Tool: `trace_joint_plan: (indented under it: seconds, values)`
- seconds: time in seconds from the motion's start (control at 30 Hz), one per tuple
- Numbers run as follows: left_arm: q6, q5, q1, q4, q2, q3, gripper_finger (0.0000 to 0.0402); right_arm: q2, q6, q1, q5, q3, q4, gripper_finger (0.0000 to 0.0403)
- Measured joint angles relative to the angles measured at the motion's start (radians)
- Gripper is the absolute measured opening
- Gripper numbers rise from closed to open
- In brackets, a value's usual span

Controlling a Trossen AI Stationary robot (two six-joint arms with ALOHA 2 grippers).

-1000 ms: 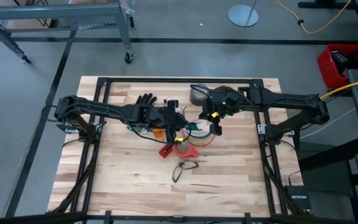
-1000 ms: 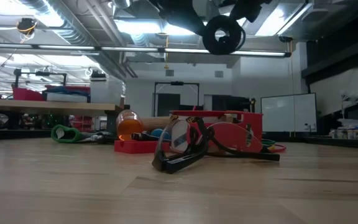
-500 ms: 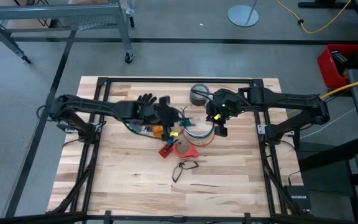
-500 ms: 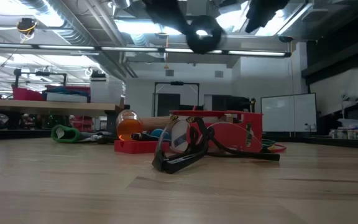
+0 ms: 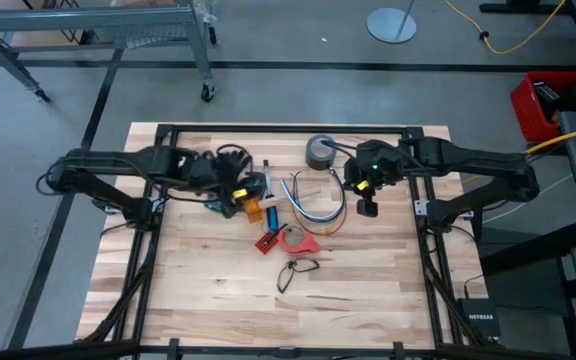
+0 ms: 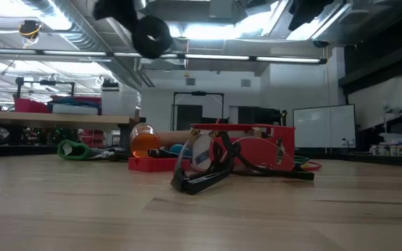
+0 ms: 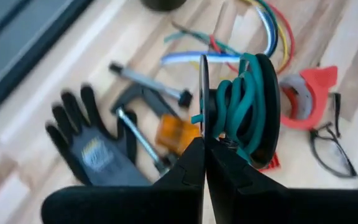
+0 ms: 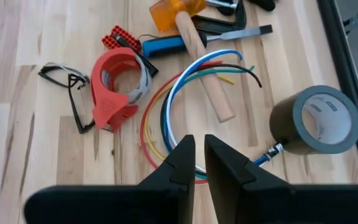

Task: Coil cords
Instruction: Coil the green wire on the spool

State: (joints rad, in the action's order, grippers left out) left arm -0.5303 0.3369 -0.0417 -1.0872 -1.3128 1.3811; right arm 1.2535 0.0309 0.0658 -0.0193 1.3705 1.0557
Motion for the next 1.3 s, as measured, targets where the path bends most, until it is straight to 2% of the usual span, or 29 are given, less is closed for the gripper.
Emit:
trace_joint_plan:
  seconds: [0.1,0.2,0.43,0.67,0.8,0.9,1.13,1.3]
  values:
    - [-0.091,-0.001,-0.041,-0.051,0.024,0.000,0.0000,-0.024,0.000,0.000,0.000,0.000,0.005,0.0040]
    - [-0.167,0.005,-0.091,-0.034,0.059,-0.028,0.0000,-0.050,0.001,0.000,0.000,0.000,0.022,0.0040]
    - [-0.354,0.062,-0.208,0.121,0.198,-0.280,0.0000,-0.122,0.001,0.000,0.000,-0.001,0.048,0.0040]
    - [-0.442,0.074,-0.286,0.498,0.365,-0.629,0.0000,-0.228,-0.008,0.000,0.001,-0.001,0.048,0.0040]
    - [-0.590,0.064,-0.314,0.731,0.431,-0.825,0.0000,-0.290,-0.053,0.000,0.001,-0.001,0.038,0.0040]
    - [-0.744,0.037,-0.333,0.851,0.442,-0.923,0.0000,-0.326,-0.083,0.000,0.000,-0.001,0.033,0.0040]
    - [-1.054,-0.022,-0.379,0.917,0.440,-1.027,0.0000,-0.355,-0.087,0.000,0.000,-0.001,-0.018,0.0040]
    - [-1.119,-0.027,-0.396,0.914,0.425,-1.033,0.0000,-0.353,-0.075,0.000,0.000,-0.001,-0.011,0.0040]
